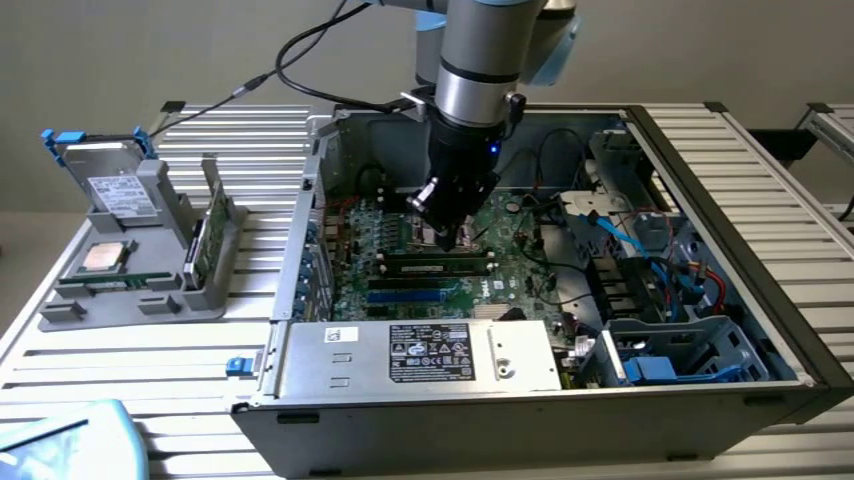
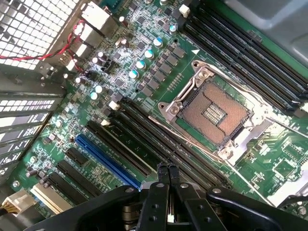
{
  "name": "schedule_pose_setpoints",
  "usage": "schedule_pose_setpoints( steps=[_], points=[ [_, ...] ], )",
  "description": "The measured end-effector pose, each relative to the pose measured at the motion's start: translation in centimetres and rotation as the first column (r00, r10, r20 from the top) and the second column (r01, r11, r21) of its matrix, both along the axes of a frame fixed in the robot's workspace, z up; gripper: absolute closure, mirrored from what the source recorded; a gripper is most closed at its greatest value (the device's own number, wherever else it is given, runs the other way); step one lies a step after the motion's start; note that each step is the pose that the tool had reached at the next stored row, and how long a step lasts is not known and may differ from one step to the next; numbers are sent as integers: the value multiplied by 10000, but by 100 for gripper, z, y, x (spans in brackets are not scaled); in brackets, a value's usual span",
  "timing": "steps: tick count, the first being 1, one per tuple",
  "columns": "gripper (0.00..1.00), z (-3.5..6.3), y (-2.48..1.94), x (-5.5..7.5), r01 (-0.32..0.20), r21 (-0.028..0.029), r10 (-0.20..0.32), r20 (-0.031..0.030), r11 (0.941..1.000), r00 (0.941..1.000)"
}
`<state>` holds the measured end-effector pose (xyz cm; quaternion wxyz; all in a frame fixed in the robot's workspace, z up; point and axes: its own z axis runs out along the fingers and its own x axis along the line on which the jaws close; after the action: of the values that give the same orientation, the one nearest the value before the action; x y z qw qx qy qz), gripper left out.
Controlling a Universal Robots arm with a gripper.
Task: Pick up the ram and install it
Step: 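Press down the ram until it locks into place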
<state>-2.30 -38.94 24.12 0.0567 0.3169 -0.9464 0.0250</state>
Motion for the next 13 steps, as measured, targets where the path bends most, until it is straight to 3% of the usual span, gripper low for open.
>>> schedule_pose_setpoints(
  steps=[4, 13],
  points=[
    [90, -1, 1, 0, 396, -36, -395, 78, 9992, 9992],
    [90, -15, 0, 0, 1469, -106, -1467, 150, 9891, 9891]
  ],
)
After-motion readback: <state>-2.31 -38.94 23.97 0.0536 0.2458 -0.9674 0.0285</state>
